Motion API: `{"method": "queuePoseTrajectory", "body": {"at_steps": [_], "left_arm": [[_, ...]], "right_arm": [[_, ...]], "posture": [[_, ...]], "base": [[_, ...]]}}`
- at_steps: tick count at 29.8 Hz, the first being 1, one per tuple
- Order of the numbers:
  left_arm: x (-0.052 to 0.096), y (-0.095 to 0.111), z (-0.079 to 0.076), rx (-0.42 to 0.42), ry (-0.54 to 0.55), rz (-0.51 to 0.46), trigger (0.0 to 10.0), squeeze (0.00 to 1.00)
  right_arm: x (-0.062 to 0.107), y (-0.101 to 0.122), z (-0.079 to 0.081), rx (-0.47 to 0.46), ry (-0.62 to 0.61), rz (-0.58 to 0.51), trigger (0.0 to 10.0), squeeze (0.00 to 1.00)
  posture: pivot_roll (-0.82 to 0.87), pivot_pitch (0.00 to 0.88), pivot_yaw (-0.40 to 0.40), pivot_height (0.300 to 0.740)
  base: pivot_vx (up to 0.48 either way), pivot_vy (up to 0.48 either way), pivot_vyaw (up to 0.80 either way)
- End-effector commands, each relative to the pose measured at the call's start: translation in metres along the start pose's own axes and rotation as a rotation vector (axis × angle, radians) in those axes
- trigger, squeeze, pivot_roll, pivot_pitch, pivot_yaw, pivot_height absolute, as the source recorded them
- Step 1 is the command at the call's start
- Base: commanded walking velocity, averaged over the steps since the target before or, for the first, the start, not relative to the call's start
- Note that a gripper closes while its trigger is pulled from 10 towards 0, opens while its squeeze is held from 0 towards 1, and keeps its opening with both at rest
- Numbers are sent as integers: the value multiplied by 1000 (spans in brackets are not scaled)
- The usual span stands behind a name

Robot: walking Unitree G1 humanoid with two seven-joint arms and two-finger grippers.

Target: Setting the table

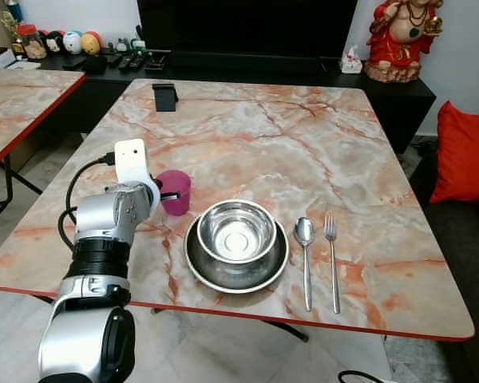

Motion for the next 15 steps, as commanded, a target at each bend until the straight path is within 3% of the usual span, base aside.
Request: {"method": "queuePoseTrajectory", "body": {"at_steps": [1,3,4,5,9,11,15], "left_arm": [[-1,-5,1,0,14,20,10000,0],[-1,-5,1,1,15,21,10000,0],[-1,-5,1,1,17,21,10000,212],[-1,-5,2,2,18,21,10000,267],[-1,-4,2,1,19,17,10000,325],[-2,-4,2,2,22,15,10000,655],[-2,-3,3,-15,32,7,10000,722]], "right_arm": [[1,-4,-3,-11,-10,17,10000,0],[1,-4,-3,-11,-10,16,10000,0],[1,-4,-3,-11,-10,16,10000,0],[1,-4,-3,-11,-9,16,10000,0],[1,-4,-3,-11,-9,14,10000,0],[1,-2,-6,-13,-13,13,10000,0],[1,-2,-9,-15,-16,13,10000,0]], "posture": [[5,0,-9,740],[5,0,-9,740],[6,0,-9,740],[5,0,-9,740],[5,0,-9,740],[5,0,-8,740],[5,0,-8,740]], "base": [[0,0,0],[0,0,0],[0,0,0],[0,0,0],[0,0,0],[0,0,0],[0,0,0]]}}
Point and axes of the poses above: a point about 5 cm out from each wrist's last joint towards the gripper, its own x axis pointing back from the gripper into the wrist, its own y axis along the axis of the wrist's last joint, z = x × y, the point moved 2 cm from there along -x, pointing out of the wrist towards the gripper, and after that the axes turned 12 degrees about -x, right-handed, at the moved point
